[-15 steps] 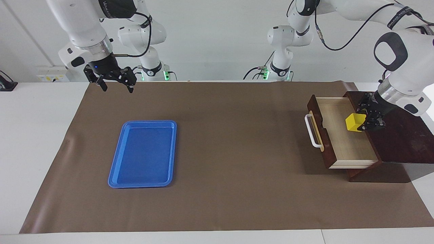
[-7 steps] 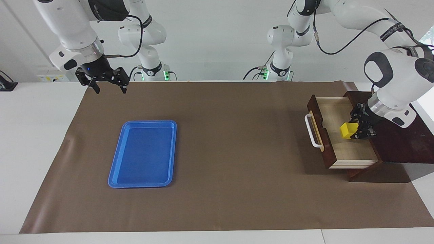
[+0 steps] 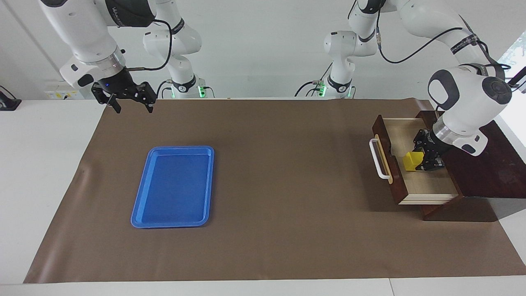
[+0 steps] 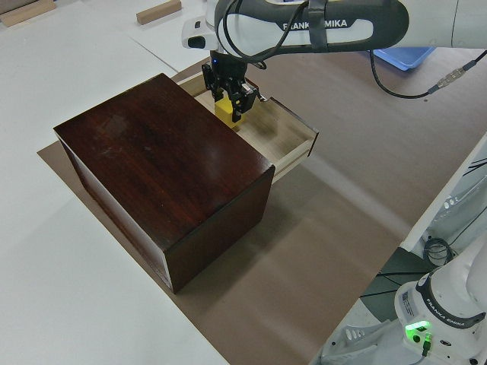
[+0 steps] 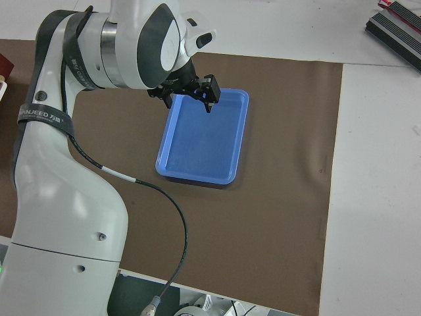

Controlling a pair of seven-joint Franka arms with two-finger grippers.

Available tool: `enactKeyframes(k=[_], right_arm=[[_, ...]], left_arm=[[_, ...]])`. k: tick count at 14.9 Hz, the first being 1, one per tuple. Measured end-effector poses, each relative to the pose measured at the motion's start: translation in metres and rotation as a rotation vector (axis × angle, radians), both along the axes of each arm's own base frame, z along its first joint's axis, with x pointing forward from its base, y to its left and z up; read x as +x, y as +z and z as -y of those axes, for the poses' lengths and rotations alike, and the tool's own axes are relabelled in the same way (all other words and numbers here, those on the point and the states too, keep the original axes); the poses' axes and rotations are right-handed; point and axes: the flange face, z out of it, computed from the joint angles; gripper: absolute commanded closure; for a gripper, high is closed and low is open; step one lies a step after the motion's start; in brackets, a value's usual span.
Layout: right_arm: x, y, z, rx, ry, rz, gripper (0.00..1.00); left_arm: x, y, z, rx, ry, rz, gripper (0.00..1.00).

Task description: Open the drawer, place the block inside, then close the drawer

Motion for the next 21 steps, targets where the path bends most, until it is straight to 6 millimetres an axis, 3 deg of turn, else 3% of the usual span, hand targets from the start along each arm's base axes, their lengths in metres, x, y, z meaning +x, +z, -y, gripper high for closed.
enactKeyframes(k=[2, 3, 4, 5, 6, 7, 8, 11, 14, 18, 21], right_arm=[[0.0, -0.001, 0.0, 0.0, 0.0, -0.003, 0.0], [0.0, -0.001, 0.0, 0.0, 0.0, -0.004, 0.0], [0.0, -0.001, 0.0, 0.0, 0.0, -0.004, 0.0], [0.0, -0.001, 0.0, 0.0, 0.0, -0.004, 0.0], [0.0, -0.001, 0.0, 0.0, 0.0, -0.004, 0.0], [0.0, -0.001, 0.0, 0.0, 0.0, -0.004, 0.0], [0.0, -0.001, 0.0, 0.0, 0.0, -0.005, 0.0], [-0.001, -0.002, 0.0, 0.0, 0.0, -0.007, 0.0], [-0.001, -0.002, 0.0, 0.0, 0.0, -0.008, 0.0], [-0.001, -0.002, 0.0, 0.0, 0.0, -0.009, 0.0], [-0.001, -0.002, 0.0, 0.0, 0.0, -0.009, 0.0]], left_arm=[[-0.002, -0.002, 0.0, -0.001, 0.0, -0.001, 1.0], [-0.003, -0.003, 0.0, -0.002, 0.001, 0.001, 0.89], [-0.004, -0.004, 0.0, -0.002, 0.0, 0.003, 0.52], [-0.004, -0.005, 0.0, -0.002, -0.003, 0.004, 0.25], [-0.004, -0.004, 0.0, -0.003, -0.015, 0.006, 0.2], [-0.004, -0.004, 0.002, -0.003, -0.031, 0.009, 0.01], [-0.002, -0.001, 0.005, -0.003, -0.043, 0.018, 0.0], [0.008, 0.041, 0.019, -0.001, -0.066, 0.069, 0.0], [0.01, 0.071, 0.052, -0.015, -0.051, 0.085, 0.0], [0.005, 0.058, 0.112, -0.037, -0.028, 0.053, 0.0], [-0.004, 0.032, 0.126, -0.037, -0.041, -0.001, 0.0]])
